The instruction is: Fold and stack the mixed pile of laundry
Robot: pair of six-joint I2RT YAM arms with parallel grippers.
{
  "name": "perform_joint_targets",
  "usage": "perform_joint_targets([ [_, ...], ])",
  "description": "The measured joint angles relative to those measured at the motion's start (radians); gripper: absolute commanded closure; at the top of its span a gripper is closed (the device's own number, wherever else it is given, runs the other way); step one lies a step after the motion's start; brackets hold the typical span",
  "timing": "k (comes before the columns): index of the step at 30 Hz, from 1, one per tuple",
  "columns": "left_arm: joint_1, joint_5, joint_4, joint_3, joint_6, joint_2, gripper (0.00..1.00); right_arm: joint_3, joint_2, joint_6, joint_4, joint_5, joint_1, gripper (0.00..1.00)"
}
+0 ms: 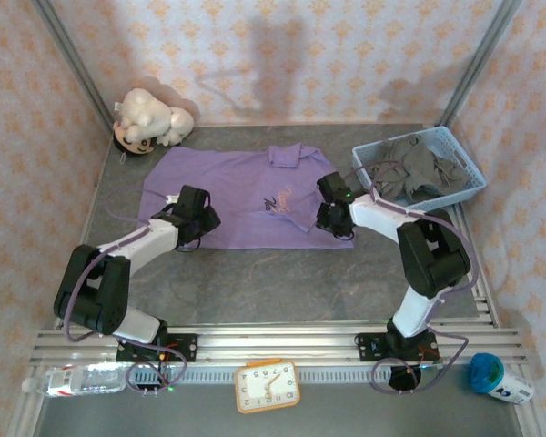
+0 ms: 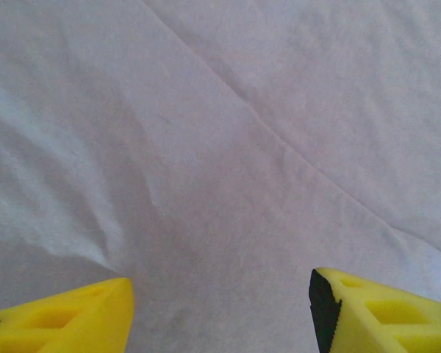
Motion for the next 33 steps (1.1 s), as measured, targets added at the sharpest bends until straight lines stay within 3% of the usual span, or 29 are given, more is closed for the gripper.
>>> perform_joint_targets([
  [5,-0.005,0.012,0.025,-0.021,-0.020,0.080,0.36,-0.024,0.012,0.064,0.021,0.014,-0.004,0.68],
  [10,-0.025,0.025,0.079,-0.091,-0.059,0.023,0.35,-0.116,-0.053,0.103,0.053,0.020,-0.037,0.67],
  [15,-0.146,0.048,0.095,-0.208,-0.186,-0.110,0.34,-0.237,-0.176,0.109,0.035,0.019,-0.087,0.63],
  [17,-0.199,0.048,0.064,-0.233,-0.240,-0.164,0.31,-0.264,-0.215,0.108,0.008,0.016,-0.093,0.54],
  [19,-0.214,0.036,0.018,-0.236,-0.269,-0.200,0.13,-0.277,-0.244,0.109,-0.011,0.005,-0.092,0.49],
  [20,-0.214,0.023,-0.005,-0.235,-0.282,-0.218,0.08,-0.278,-0.261,0.103,-0.026,-0.003,-0.089,0.48],
  [24,-0.213,-0.055,-0.092,-0.190,-0.285,-0.251,0.02,-0.259,-0.303,0.098,-0.048,-0.016,-0.041,0.47],
  [29,-0.213,-0.130,-0.104,-0.087,-0.242,-0.228,0.02,-0.241,-0.303,0.119,-0.047,-0.043,0.066,0.47],
  [33,-0.213,-0.139,-0.072,-0.056,-0.222,-0.148,0.03,-0.250,-0.288,0.148,-0.018,-0.055,0.080,0.49],
])
